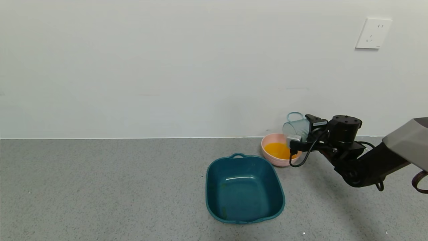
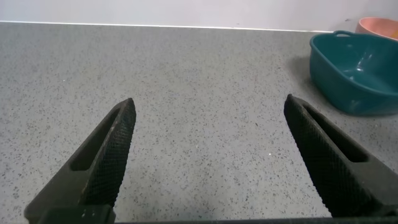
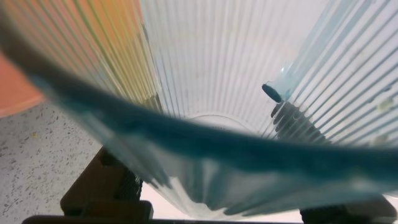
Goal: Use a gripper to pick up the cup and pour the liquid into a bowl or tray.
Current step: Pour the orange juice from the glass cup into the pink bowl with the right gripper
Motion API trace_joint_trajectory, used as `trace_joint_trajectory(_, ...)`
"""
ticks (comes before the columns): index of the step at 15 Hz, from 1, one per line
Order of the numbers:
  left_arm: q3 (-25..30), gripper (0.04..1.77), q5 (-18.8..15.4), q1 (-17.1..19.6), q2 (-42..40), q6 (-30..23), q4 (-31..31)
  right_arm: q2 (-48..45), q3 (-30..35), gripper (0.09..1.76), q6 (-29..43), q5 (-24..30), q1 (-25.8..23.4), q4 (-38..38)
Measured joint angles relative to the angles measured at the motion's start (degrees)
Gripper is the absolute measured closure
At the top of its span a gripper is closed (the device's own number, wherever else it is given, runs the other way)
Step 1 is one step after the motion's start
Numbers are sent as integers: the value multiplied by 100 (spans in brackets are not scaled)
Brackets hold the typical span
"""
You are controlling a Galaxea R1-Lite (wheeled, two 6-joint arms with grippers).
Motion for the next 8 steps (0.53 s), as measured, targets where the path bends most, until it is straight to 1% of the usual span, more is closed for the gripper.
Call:
trace_joint_trajectory(2, 0, 9, -2, 0, 0, -1, 0, 0, 0, 51, -107, -141, 33, -13)
trace_joint_trajectory(8, 0, 9, -2, 0, 0, 0, 0, -30, -2, 51, -168, -238, 138, -2)
